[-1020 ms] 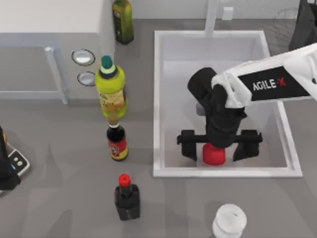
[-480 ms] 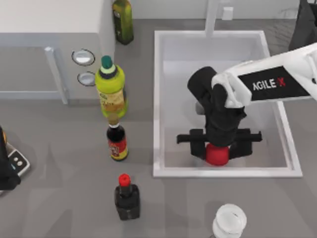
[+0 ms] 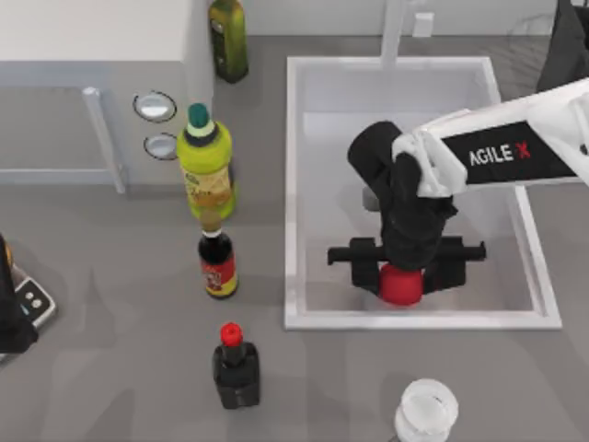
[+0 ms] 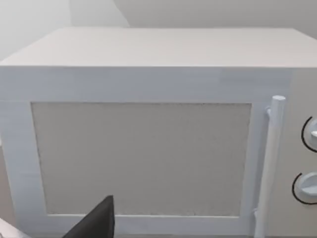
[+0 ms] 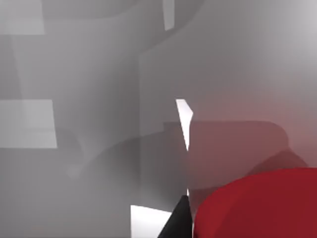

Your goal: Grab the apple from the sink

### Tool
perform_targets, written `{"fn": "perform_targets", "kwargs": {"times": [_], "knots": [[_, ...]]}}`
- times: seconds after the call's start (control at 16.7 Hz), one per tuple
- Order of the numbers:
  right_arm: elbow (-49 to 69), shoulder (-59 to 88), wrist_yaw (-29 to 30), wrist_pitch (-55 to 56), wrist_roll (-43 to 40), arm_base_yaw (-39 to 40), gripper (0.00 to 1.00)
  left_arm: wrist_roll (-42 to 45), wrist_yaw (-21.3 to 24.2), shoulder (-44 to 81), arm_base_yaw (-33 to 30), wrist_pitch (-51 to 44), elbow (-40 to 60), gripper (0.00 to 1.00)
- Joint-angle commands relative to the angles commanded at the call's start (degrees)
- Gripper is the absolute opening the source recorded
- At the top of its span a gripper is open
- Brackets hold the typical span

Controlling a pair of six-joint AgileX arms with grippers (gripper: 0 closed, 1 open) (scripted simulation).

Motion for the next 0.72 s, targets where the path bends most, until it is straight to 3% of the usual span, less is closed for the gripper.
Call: {"fn": "perform_targets", "kwargs": {"times": [0.24, 0.72], "knots": [[7.9, -1.2, 0.0, -8.8, 0.1, 0.1, 0.0, 0.0, 0.0, 0.0, 0.0, 0.0, 0.0, 1.0], [32.0, -8.0, -0.1, -42.0, -0.2, -0.1, 0.0, 0.0, 0.0, 0.0, 0.0, 0.0, 0.0, 1.0]]}}
